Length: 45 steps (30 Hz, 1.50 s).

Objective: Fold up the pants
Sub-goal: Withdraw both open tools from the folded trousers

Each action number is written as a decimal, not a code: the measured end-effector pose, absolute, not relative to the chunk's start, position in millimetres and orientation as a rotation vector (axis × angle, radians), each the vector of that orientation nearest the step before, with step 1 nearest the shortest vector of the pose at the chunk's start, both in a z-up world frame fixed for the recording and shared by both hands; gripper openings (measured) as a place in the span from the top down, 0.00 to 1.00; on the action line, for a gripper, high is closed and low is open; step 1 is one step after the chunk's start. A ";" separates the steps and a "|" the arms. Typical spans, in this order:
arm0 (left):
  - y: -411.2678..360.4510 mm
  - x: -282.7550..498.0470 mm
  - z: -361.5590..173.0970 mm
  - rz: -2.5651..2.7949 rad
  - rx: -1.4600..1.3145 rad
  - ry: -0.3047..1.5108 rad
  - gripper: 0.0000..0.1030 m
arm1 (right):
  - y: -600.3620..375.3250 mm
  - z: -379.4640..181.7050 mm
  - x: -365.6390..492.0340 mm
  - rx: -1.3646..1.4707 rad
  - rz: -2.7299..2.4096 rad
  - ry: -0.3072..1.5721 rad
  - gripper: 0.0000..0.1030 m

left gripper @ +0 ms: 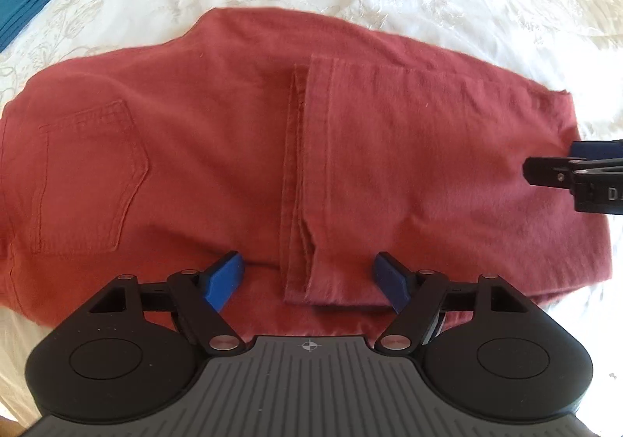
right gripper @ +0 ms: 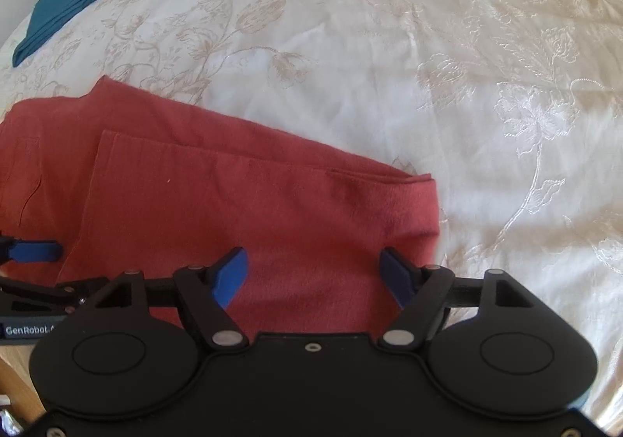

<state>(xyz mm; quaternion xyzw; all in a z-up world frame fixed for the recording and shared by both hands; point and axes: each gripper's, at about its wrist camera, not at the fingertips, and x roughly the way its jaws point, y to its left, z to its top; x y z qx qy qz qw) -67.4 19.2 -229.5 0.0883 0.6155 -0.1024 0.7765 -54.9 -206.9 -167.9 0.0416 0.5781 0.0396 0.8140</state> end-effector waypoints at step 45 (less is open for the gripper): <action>365.6 -37.8 -189.3 -0.082 -0.224 1.116 0.31 | 162.9 -91.1 -65.7 -0.214 0.360 0.991 0.27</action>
